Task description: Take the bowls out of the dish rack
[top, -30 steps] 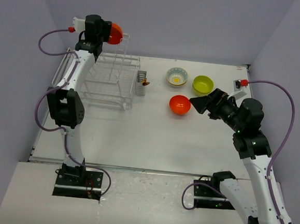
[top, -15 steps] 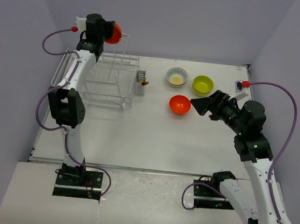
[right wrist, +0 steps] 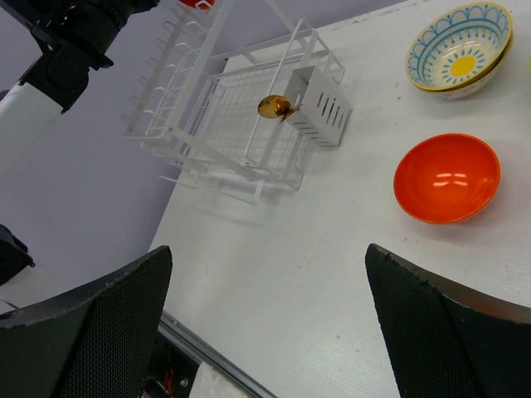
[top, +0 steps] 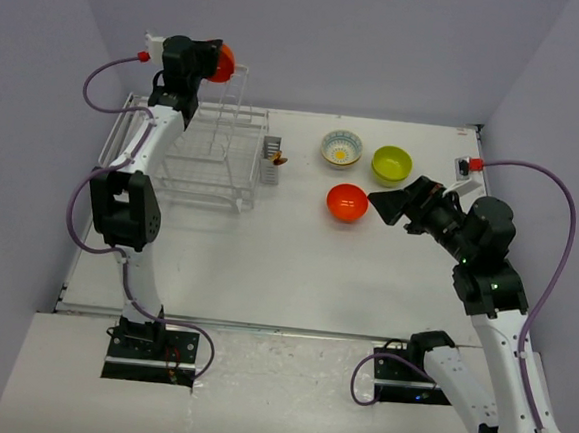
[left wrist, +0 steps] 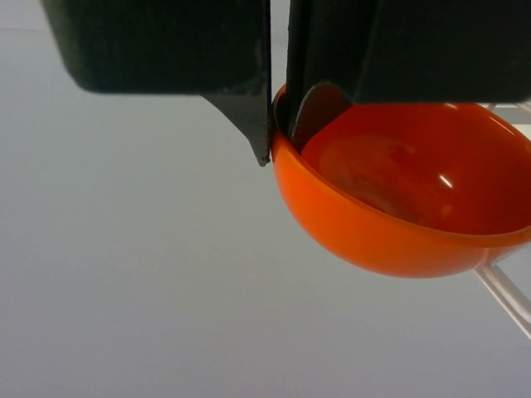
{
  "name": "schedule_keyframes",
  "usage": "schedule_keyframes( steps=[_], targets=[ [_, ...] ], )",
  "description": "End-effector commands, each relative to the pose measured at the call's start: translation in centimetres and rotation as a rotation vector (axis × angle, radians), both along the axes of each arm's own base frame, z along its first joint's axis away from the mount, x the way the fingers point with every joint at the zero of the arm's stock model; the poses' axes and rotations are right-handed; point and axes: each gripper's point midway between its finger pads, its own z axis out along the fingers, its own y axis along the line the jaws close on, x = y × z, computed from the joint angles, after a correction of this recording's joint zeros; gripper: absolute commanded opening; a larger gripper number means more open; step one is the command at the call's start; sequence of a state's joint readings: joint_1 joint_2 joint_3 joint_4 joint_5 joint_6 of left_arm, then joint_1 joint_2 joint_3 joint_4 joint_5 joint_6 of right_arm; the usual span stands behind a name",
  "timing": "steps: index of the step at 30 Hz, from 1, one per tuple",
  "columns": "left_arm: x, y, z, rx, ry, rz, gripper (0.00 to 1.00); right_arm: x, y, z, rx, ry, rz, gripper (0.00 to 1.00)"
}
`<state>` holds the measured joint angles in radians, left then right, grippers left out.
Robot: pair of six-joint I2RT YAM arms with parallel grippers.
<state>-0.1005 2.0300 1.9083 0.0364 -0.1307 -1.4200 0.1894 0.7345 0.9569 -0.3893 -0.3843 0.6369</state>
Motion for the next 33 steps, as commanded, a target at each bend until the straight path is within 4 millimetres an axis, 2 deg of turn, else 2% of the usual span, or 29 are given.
schedule_keyframes(
  steps=[1, 4, 5, 10, 17, 21, 22, 23, 24, 25, 26, 27, 28, 29, 30, 31, 32, 33],
  targets=[
    [-1.8, 0.5, 7.5, 0.017, -0.217, -0.022, 0.0, -0.3, -0.2, 1.7, -0.007, -0.058, -0.002, 0.99],
    [-2.3, 0.3, 8.0, 0.013, -0.242, -0.034, 0.0, -0.3, -0.3, 1.7, -0.011, -0.061, -0.003, 0.99],
    [-2.4, 0.3, 7.6, 0.018, -0.239, -0.035, 0.0, -0.3, -0.3, 1.7, -0.01, -0.058, -0.004, 0.99],
    [-3.7, -0.2, 9.3, 0.027, -0.322, -0.068, 0.0, -0.2, -0.3, 1.9, -0.01, -0.068, -0.007, 0.99],
    [-5.5, -0.9, 13.6, 0.119, -0.476, -0.1, 0.0, -0.1, -0.2, 1.9, -0.004, -0.068, -0.005, 0.99],
    [-7.3, -3.5, 16.4, 0.178, -0.597, -0.239, 0.0, -0.1, -0.2, 2.2, -0.003, -0.074, -0.005, 0.99],
    [-8.0, -4.2, 17.6, 0.218, -0.641, -0.264, 0.0, 0.0, -0.2, 2.1, -0.003, -0.067, -0.005, 0.99],
    [-8.4, -5.2, 18.0, 0.252, -0.67, -0.301, 0.0, 0.1, -0.4, 2.4, -0.003, -0.073, -0.017, 0.99],
    [-10.1, -6.9, 20.1, 0.31, -0.744, -0.38, 0.0, 0.1, -0.6, 2.4, -0.002, -0.066, -0.033, 0.99],
    [-10.7, -8.1, 20.7, 0.415, -0.787, -0.41, 0.0, 0.3, -0.9, 2.6, 0.0, -0.069, -0.055, 0.99],
    [-11.4, -10.4, 20.5, 0.47, -0.804, -0.474, 0.0, 0.5, -1.6, 3.3, -0.001, -0.083, -0.103, 0.99],
    [-12.6, -12.9, 19.5, 0.537, -0.798, -0.604, 0.0, 0.7, -2.1, 3.7, -0.002, -0.091, -0.133, 0.99],
    [-14.0, -14.4, 20.4, 0.681, -0.868, -0.635, 0.0, 0.8, -2.5, 3.9, -0.007, -0.088, -0.162, 0.99],
    [-15.8, -17.4, 19.7, 0.737, -0.889, -0.721, 0.0, 0.8, -3.0, 5.0, -0.007, -0.107, -0.191, 0.99],
    [-17.1, -19.6, 16.7, 0.783, -0.839, -0.869, 0.0, 1.1, -3.7, 5.1, -0.023, -0.105, -0.226, 0.99],
    [-18.8, -21.9, 12.8, 0.878, -0.798, -0.976, 0.0, 1.4, -4.1, 5.6, -0.034, -0.101, -0.25, 0.99],
    [-20.4, -22.5, 14.3, 0.941, -0.875, -0.961, 0.0, 1.6, -4.0, 6.1, -0.032, -0.106, -0.25, 0.99],
    [-20.8, -23.3, 8.7, 0.946, -0.747, -1.059, 0.0, 1.9, -4.5, 5.7, -0.051, -0.079, -0.275, 0.99]
  ],
)
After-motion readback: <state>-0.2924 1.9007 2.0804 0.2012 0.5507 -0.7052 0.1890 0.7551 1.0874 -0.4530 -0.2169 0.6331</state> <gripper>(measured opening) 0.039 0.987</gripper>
